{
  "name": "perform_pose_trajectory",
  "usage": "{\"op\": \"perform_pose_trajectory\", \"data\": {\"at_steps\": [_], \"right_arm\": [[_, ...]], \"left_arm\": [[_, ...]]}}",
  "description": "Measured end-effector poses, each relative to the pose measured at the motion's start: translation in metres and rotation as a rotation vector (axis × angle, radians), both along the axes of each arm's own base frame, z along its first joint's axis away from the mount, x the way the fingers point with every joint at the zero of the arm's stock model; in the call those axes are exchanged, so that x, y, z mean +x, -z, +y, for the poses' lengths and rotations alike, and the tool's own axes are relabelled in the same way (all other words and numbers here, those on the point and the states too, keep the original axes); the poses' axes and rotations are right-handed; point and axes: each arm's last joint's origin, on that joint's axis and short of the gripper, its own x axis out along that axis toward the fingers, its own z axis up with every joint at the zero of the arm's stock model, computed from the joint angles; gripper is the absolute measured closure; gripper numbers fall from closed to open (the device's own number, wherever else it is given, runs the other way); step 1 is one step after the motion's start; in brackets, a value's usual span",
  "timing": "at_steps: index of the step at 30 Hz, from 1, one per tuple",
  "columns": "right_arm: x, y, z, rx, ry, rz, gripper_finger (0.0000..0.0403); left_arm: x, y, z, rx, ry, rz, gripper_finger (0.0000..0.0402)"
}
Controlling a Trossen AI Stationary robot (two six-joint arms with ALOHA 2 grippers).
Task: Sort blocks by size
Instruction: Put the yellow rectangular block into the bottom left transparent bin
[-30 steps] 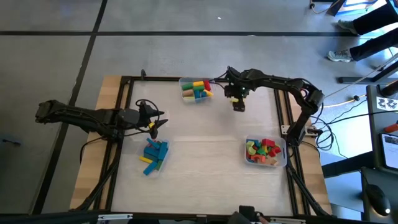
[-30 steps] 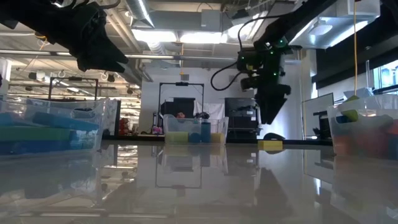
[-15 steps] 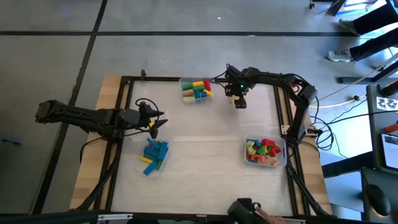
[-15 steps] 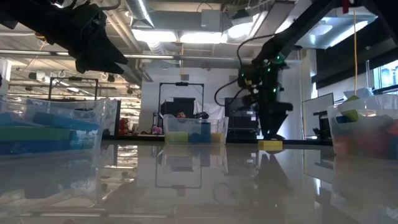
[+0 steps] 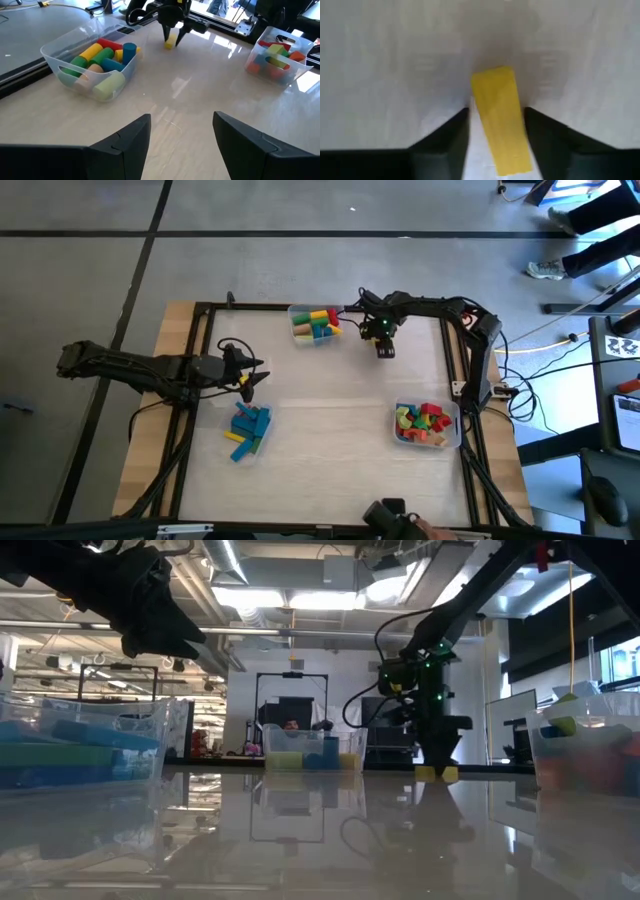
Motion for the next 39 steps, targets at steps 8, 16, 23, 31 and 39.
{"op": "perform_pose_trajectory", "data": {"at_steps": [8, 16, 23, 31, 39], "right_arm": [[0.001, 0.001, 0.001, 0.032, 0.099, -0.021, 0.0309], [0.014, -0.033, 0.031, 0.03, 0.098, -0.127, 0.0309], [0.044, -0.072, 0.088, 0.049, 0.076, -0.338, 0.0309], [0.091, -0.091, 0.173, 0.095, -0.018, -0.618, 0.0309], [0.131, -0.115, 0.244, 0.202, -0.029, -1.056, 0.0309]], "left_arm": [[0.0, 0.0, 0.0, -0.067, -0.032, -0.033, 0.0192], [0.0, 0.001, 0.0, -0.083, -0.041, -0.035, 0.0192], [-0.003, -0.016, -0.004, -0.07, 0.064, -0.078, 0.0192], [-0.016, -0.034, -0.013, -0.027, 0.162, -0.145, 0.0192], [-0.03, -0.039, -0.019, 0.0, 0.24, -0.175, 0.0192]]}}
